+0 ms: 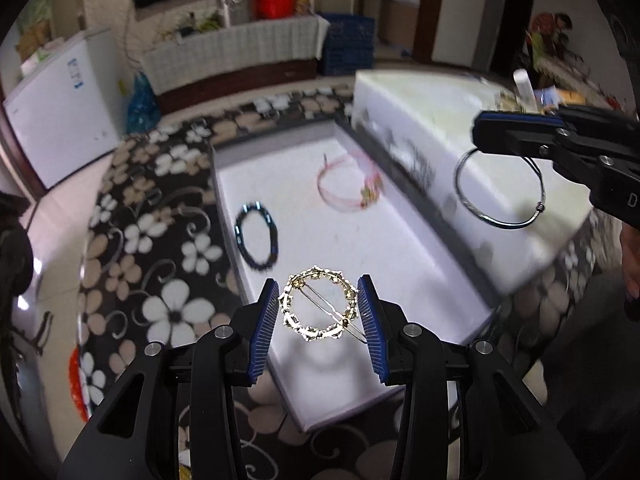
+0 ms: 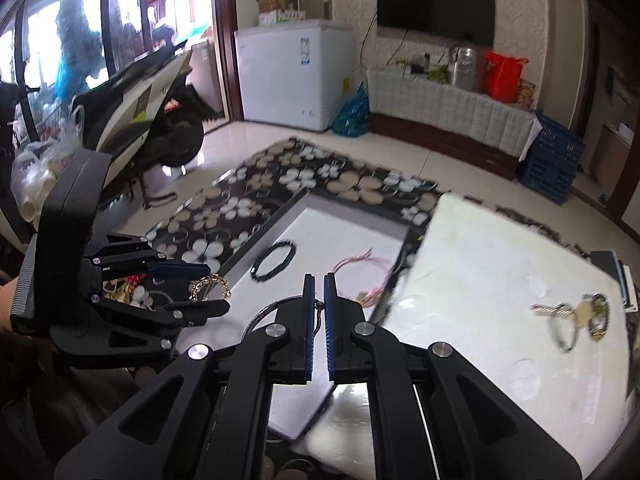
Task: Organize jewelry
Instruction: 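Carry the hair clip and bangle into the box and release the bangle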
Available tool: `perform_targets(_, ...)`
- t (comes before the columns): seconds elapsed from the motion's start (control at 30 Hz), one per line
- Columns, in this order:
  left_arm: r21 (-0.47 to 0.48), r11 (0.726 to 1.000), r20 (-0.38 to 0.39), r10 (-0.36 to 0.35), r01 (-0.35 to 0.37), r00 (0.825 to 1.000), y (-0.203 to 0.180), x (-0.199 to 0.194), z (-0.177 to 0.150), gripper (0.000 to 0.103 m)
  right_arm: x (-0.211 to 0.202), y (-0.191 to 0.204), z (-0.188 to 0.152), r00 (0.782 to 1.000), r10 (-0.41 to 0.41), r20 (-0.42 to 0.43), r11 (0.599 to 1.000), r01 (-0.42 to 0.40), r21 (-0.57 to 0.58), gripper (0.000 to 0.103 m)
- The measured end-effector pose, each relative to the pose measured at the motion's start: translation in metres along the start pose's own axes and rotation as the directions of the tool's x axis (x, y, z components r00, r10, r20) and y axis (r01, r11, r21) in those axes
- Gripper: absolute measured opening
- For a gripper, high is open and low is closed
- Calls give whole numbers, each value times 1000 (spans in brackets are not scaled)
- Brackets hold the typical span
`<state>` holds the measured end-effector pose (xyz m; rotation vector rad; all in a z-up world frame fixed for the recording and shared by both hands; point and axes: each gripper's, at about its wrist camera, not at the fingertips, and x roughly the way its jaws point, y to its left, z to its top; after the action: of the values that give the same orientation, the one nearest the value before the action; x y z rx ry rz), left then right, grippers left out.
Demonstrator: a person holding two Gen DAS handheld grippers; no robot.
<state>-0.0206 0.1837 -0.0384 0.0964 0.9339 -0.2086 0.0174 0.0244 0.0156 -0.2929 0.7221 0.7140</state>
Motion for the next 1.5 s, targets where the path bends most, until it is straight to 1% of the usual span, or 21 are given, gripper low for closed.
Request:
perform_targets(0.1, 24, 999, -52, -28, 29, 998, 3, 12, -10, 43, 13, 13, -5, 999, -21, -35, 998, 19, -58, 5)
perform_targets(0.3, 80, 994, -100, -62, 70, 993, -1, 25, -19, 43, 33, 26, -13, 995, -46, -93, 991, 34, -127, 5)
perform_targets(0.4, 96, 992, -109, -68, 79, 992, -3, 28, -19, 43, 38, 35, -18, 993, -56, -105, 985, 37, -170, 5)
perform_targets(0.5, 84, 992, -110, -82, 92, 990, -1, 30, -19, 43, 41, 39, -20, 992, -59, -116, 980, 35, -196, 5)
perform_targets(0.8, 66, 991, -115, -112, 120, 987, 2, 34, -20, 43, 51, 41, -28, 985, -55, -162, 981, 24, -191, 5)
perform_targets(0.9, 59, 990, -113, -119, 127, 986, 3, 34, -20, 43, 52, 37, -29, 984, -50, -170, 986, 21, -168, 5)
perform_targets(1.07, 75, 990, -120, -108, 118, 987, 1, 37, -20, 43, 59, 30, -32, 978, -30, -208, 993, 6, -114, 5)
perform_targets(1.5, 80, 991, -120, -101, 111, 988, 0, 38, -21, 44, 59, 32, -34, 977, -25, -212, 992, -2, -127, 5)
